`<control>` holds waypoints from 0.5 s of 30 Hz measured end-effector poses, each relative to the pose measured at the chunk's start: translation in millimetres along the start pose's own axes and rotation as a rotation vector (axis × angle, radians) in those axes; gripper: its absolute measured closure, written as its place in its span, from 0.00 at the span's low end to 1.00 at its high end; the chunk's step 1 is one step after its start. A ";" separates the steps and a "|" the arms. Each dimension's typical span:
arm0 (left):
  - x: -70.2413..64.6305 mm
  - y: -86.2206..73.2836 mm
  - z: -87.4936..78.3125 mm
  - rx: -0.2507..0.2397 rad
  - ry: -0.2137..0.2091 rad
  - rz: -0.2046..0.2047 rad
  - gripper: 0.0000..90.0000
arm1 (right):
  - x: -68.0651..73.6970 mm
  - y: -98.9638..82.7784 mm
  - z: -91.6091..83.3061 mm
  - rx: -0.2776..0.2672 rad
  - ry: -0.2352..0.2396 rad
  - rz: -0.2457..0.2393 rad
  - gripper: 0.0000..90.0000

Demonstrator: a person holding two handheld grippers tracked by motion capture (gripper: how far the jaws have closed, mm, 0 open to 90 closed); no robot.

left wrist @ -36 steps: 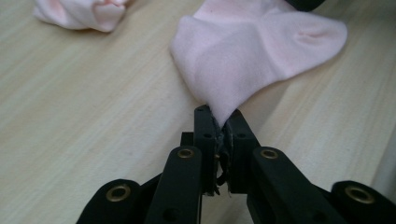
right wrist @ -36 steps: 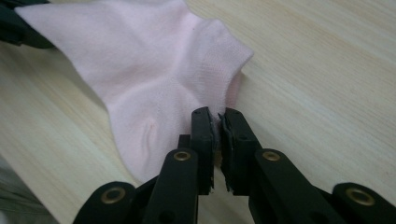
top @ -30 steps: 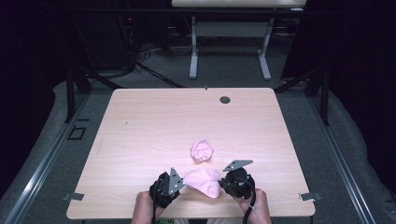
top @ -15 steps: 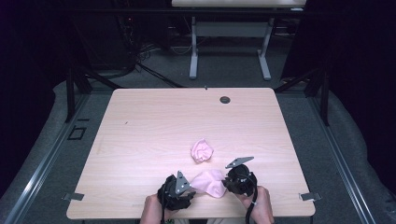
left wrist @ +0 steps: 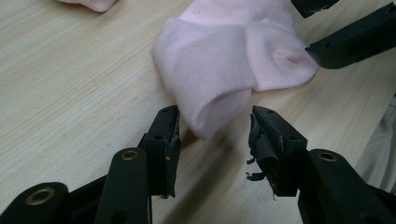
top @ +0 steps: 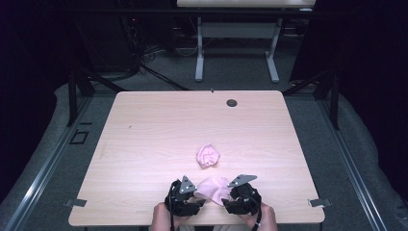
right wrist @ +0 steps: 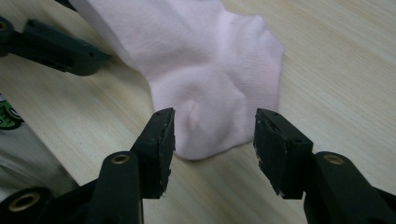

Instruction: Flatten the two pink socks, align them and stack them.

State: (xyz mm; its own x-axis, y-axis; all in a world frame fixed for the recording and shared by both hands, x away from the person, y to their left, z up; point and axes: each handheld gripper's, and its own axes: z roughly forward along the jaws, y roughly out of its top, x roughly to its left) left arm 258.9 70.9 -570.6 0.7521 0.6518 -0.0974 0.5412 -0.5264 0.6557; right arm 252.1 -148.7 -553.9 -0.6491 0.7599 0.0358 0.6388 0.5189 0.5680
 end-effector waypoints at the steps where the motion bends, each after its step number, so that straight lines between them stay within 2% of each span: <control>1: -0.8 1.0 2.0 0.009 -0.004 0.013 0.62 | 2.8 0.3 1.1 0.003 -0.002 -0.010 0.56; 3: -2.7 3.0 4.9 0.006 0.001 0.030 0.68 | 7.2 0.5 4.7 0.004 -0.010 -0.023 0.62; 6: -4.2 5.3 8.6 -0.015 0.002 0.034 0.81 | 9.2 -0.3 11.1 0.018 -0.020 -0.035 0.74; 8: -4.9 6.9 9.3 -0.027 0.002 0.046 0.93 | 8.5 -0.7 11.2 0.007 -0.019 -0.026 0.83; 10: -5.5 8.6 10.7 -0.034 0.007 0.058 0.97 | 6.5 -0.3 12.0 -0.003 -0.004 -0.017 0.92; 11: -5.7 9.4 10.5 -0.037 0.012 0.064 0.98 | 5.1 -0.3 12.5 -0.006 -0.003 -0.017 0.93; 13: -5.7 11.0 8.1 -0.036 0.042 0.093 0.98 | 2.7 0.6 11.9 -0.006 0.003 -0.007 0.95; 15: -6.1 13.0 1.3 -0.032 0.114 0.141 0.98 | -0.3 1.4 8.6 -0.018 0.004 0.000 0.95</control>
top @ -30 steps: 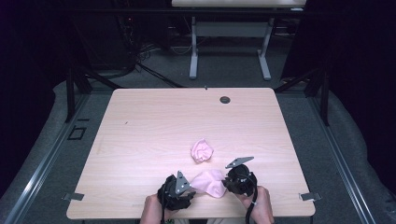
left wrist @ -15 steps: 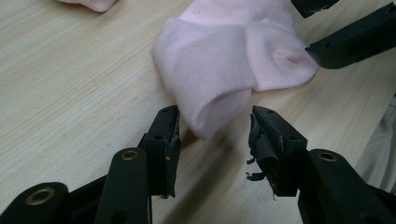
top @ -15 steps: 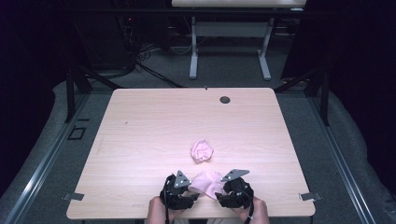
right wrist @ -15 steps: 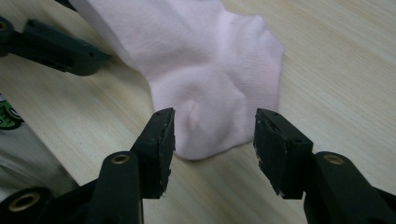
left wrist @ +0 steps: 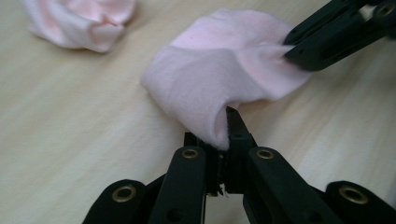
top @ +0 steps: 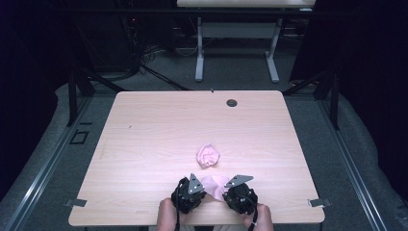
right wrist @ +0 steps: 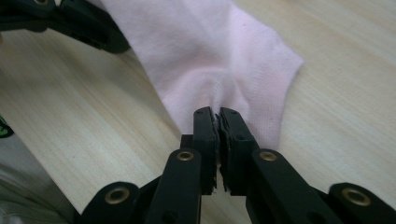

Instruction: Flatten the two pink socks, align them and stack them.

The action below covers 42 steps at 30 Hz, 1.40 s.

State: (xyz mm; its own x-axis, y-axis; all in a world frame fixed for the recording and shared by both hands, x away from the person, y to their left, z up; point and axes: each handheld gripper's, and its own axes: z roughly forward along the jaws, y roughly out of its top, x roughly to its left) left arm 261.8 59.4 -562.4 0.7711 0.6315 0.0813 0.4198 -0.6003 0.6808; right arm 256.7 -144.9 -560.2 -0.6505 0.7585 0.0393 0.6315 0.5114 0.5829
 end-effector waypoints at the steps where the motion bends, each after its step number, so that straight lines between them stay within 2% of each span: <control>1: 1.0 1.6 -5.4 0.001 0.049 0.042 0.98 | -1.0 0.8 -3.3 -0.007 0.000 -0.001 0.95; 2: 0.1 3.6 -11.2 0.010 0.124 0.099 0.98 | -1.5 1.8 -7.4 -0.020 0.002 0.003 0.95; 4: -6.9 6.6 -22.1 0.015 0.291 0.253 0.98 | -2.6 4.5 -15.3 -0.040 -0.002 -0.003 0.95; 5: -9.1 7.8 -25.0 0.034 0.324 0.301 0.98 | -2.9 5.9 -18.1 -0.051 -0.005 -0.005 0.95; 6: -10.3 8.1 -25.8 0.039 0.330 0.322 0.98 | -2.8 7.4 -19.1 -0.054 -0.002 -0.004 0.95; 8: -11.3 6.4 -23.9 0.070 0.308 0.335 0.97 | -2.3 8.7 -16.7 -0.048 -0.003 -0.010 0.95; 10: -9.9 1.7 -20.7 0.114 0.277 0.324 0.92 | -3.3 7.5 -12.0 -0.011 -0.008 -0.020 0.94; 11: -8.4 -1.1 -19.4 0.129 0.244 0.303 0.88 | -4.1 5.8 -9.6 0.003 -0.011 -0.027 0.94; 13: -5.3 -7.2 -19.0 0.146 0.201 0.262 0.79 | -6.5 1.7 -6.8 0.050 -0.014 -0.038 0.93; 15: -1.5 -12.3 -21.4 0.150 0.164 0.222 0.72 | -9.7 -2.5 -5.7 0.064 -0.010 -0.037 0.90; 16: 1.4 -14.0 -24.3 0.146 0.138 0.195 0.68 | -10.9 -4.0 -6.8 0.069 -0.009 -0.029 0.88; 18: 7.3 -16.0 -31.5 0.130 0.113 0.152 0.63 | -14.8 -6.3 -9.2 0.071 0.008 -0.019 0.79; 19: 10.9 -16.2 -36.1 0.110 0.088 0.115 0.59 | -17.6 -7.0 -11.5 0.074 0.017 -0.018 0.75; 21: 19.9 -14.4 -47.1 0.076 0.048 0.062 0.54 | -23.1 -8.5 -17.1 0.050 0.037 -0.007 0.70; 23: 30.7 -11.1 -55.7 0.027 0.015 -0.001 0.50 | -28.5 -7.9 -23.9 0.013 0.038 0.025 0.66; 25: 41.2 -4.9 -57.5 0.004 0.023 -0.068 0.49 | -35.2 -5.0 -27.8 -0.007 0.024 0.047 0.65; 26: 46.4 -0.9 -55.2 0.015 0.036 -0.099 0.49 | -38.0 -2.7 -27.5 -0.009 0.013 0.048 0.65; 28: 56.1 6.1 -44.3 0.048 0.031 -0.186 0.52 | -41.6 2.9 -22.8 -0.004 0.009 0.065 0.65; 30: 60.7 10.9 -29.7 0.081 -0.001 -0.231 0.53 | -43.5 8.2 -15.0 0.011 0.010 0.069 0.67; 32: 59.8 12.9 -16.9 0.134 -0.013 -0.229 0.56 | -43.0 11.7 -7.5 0.034 -0.004 0.059 0.69; 35: 55.1 7.9 -5.0 0.194 -0.033 -0.196 0.64 | -38.2 12.7 0.9 0.042 0.001 0.056 0.75; 36: 53.7 5.2 -3.3 0.203 -0.036 -0.193 0.66 | -37.9 12.6 1.7 0.062 0.001 0.036 0.76; 38: 52.7 0.5 -2.1 0.205 -0.046 -0.184 0.73 | -36.2 11.2 4.4 0.068 -0.001 0.033 0.80; 42: 51.0 -4.8 -1.1 0.185 -0.044 -0.160 0.89 | -37.1 10.5 5.7 0.054 0.022 0.044 0.88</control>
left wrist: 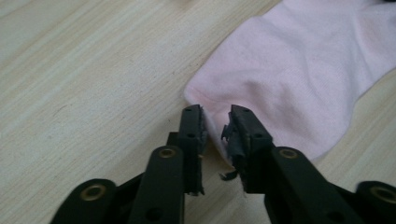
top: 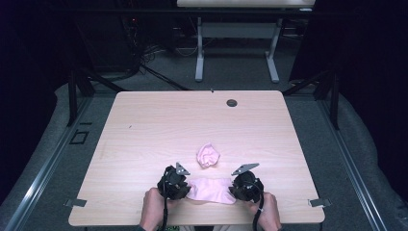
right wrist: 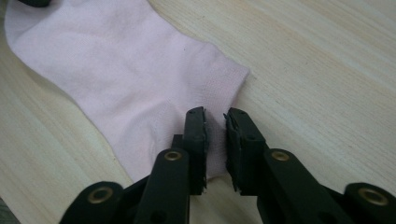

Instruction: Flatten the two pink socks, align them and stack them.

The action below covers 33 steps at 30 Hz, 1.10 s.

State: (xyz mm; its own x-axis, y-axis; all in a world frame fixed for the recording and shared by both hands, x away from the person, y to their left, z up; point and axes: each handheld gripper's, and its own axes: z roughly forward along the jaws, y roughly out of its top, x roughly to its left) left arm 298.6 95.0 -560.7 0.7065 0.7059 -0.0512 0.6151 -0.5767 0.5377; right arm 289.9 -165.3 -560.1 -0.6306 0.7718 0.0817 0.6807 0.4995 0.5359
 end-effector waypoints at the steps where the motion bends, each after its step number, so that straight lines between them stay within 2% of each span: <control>1: 0.0 0.0 0.0 0.000 0.000 0.000 0.93 | -0.4 0.1 0.1 -0.002 0.006 0.000 0.91; 3: -0.4 -3.0 -0.6 -0.021 0.005 0.006 0.98 | -0.7 0.1 0.3 -0.003 0.014 0.002 0.94; 9: -1.9 -13.3 -5.7 -0.050 0.030 -0.015 0.99 | -0.6 -0.4 -4.9 -0.012 0.018 -0.008 0.95; 13: -6.8 -27.4 -11.5 -0.103 0.037 -0.037 0.99 | -1.5 -0.8 -6.2 -0.018 0.025 -0.025 0.95; 17: -15.1 -35.9 -13.0 -0.107 0.036 -0.022 0.98 | -2.8 -1.3 -3.8 -0.006 0.044 -0.031 0.94; 18: -15.3 -36.1 -13.7 -0.103 0.045 -0.027 0.93 | -2.5 -0.8 -3.1 0.007 0.052 -0.038 0.92; 19: -14.4 -36.2 -14.8 -0.106 0.049 -0.039 0.83 | -2.0 -0.2 -1.6 0.013 0.051 -0.045 0.87; 21: -9.6 -36.1 -18.1 -0.136 0.083 -0.047 0.61 | -3.1 1.7 -3.7 0.017 0.077 -0.055 0.74; 22: -6.4 -35.1 -19.4 -0.137 0.098 -0.056 0.53 | -4.3 2.3 -5.1 -0.010 0.094 -0.042 0.69; 24: 0.8 -32.5 -22.5 -0.153 0.100 -0.071 0.39 | -9.5 6.1 -10.1 -0.027 0.104 -0.039 0.59; 26: 7.2 -27.9 -25.0 -0.169 0.109 -0.078 0.30 | -14.6 11.9 -14.7 -0.048 0.108 -0.032 0.48; 28: 13.5 -22.0 -26.1 -0.180 0.123 -0.085 0.23 | -18.0 19.4 -17.1 -0.060 0.086 -0.028 0.35; 30: 18.8 -15.0 -25.8 -0.190 0.113 -0.081 0.17 | -22.9 28.6 -18.7 -0.052 0.088 -0.026 0.22; 33: 24.5 -3.7 -22.8 -0.197 0.107 -0.073 0.17 | -31.2 43.4 -19.1 -0.055 0.080 -0.036 0.17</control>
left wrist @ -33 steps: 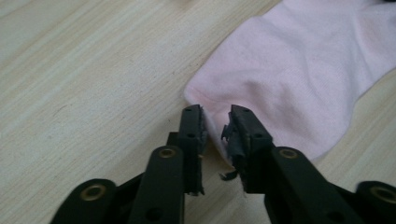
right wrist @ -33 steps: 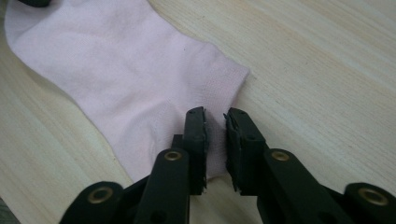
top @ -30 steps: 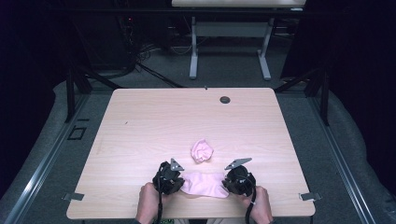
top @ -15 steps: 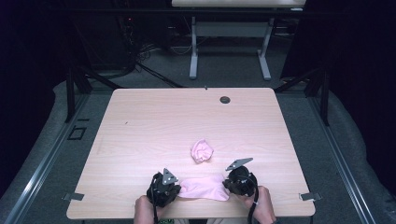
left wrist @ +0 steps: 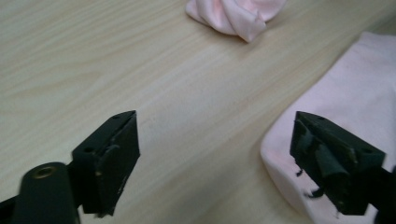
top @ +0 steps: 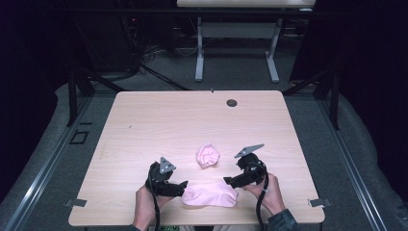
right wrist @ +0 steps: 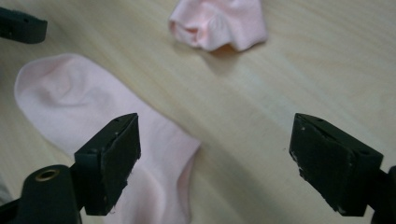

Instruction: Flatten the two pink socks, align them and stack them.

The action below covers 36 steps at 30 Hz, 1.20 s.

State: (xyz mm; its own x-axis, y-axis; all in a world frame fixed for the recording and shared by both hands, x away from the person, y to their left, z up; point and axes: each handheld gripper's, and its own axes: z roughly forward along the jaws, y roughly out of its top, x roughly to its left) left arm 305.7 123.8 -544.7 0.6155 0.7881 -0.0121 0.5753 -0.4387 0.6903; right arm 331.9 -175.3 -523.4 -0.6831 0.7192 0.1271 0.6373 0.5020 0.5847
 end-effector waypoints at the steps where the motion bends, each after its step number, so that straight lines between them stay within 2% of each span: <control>1: 1.1 3.4 1.9 -0.012 -0.002 0.000 0.16 | -2.7 4.6 0.3 -0.005 -0.002 -0.001 0.17; 4: 5.3 13.2 9.0 -0.027 -0.020 -0.009 0.16 | -11.2 18.9 3.5 -0.008 -0.011 -0.009 0.18; 6: 8.2 18.8 15.3 -0.026 -0.040 -0.040 0.18 | -15.2 28.3 7.0 -0.001 -0.031 -0.011 0.24; 8: 10.8 24.6 22.8 -0.030 -0.076 -0.063 0.22 | -20.3 38.4 12.3 0.002 -0.037 0.000 0.28; 9: 10.7 27.8 26.3 -0.025 -0.077 -0.063 0.26 | -22.0 43.3 15.4 -0.008 -0.033 -0.006 0.30; 11: 9.1 33.2 35.0 -0.026 -0.114 -0.069 0.29 | -23.6 53.3 21.3 0.000 -0.034 -0.015 0.37; 13: 5.9 39.3 42.6 -0.016 -0.121 -0.054 0.32 | -23.7 62.6 29.3 0.005 -0.035 -0.044 0.43; 16: 0.3 47.4 53.5 0.000 -0.121 -0.030 0.38 | -23.1 73.4 44.6 0.024 -0.030 -0.042 0.51; 17: -1.9 49.5 57.7 0.008 -0.125 -0.024 0.40 | -22.7 75.7 49.7 0.031 -0.043 -0.047 0.54; 18: -4.7 51.3 61.9 0.020 -0.118 -0.012 0.41 | -23.2 77.3 54.7 0.050 -0.055 -0.060 0.55; 21: -10.2 53.8 73.7 0.062 -0.123 0.013 0.47 | -25.4 78.0 69.8 0.050 -0.042 -0.031 0.59; 23: -12.6 54.4 78.8 0.084 -0.106 0.023 0.51 | -27.8 78.2 75.5 0.059 -0.048 -0.024 0.62; 25: -12.8 54.4 81.4 0.084 -0.112 0.025 0.59 | -29.3 77.5 80.5 0.052 -0.064 -0.008 0.66; 26: -12.5 54.5 82.1 0.084 -0.107 0.026 0.61 | -31.6 77.9 80.8 0.078 -0.060 -0.017 0.68; 28: -10.3 54.2 82.7 0.069 -0.112 0.018 0.68 | -31.6 76.3 85.7 0.076 -0.057 -0.001 0.74; 31: -8.3 54.0 85.3 0.069 -0.114 0.009 0.76 | -31.5 73.9 89.0 0.103 -0.052 -0.014 0.84; 32: -7.6 54.1 86.2 0.071 -0.114 0.014 0.79 | -29.9 72.5 91.1 0.086 -0.036 0.000 0.87; 33: -7.4 53.9 86.8 0.065 -0.116 0.003 0.82 | -29.1 71.1 91.5 0.077 -0.042 -0.001 0.91; 34: -6.3 53.8 87.2 0.064 -0.117 0.007 0.86 | -29.0 71.5 90.2 0.092 -0.041 -0.011 0.93; 36: -4.7 53.7 87.2 0.063 -0.112 0.009 0.91 | -25.5 71.4 88.9 0.079 -0.027 -0.007 0.94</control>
State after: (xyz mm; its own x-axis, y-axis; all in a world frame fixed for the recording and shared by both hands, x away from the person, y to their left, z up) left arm 380.6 58.9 -570.7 0.6755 0.7320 -0.0891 0.5995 -0.4747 0.6444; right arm 426.5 -115.1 -556.1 -0.6783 0.7278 0.1011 0.6594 0.5423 0.5206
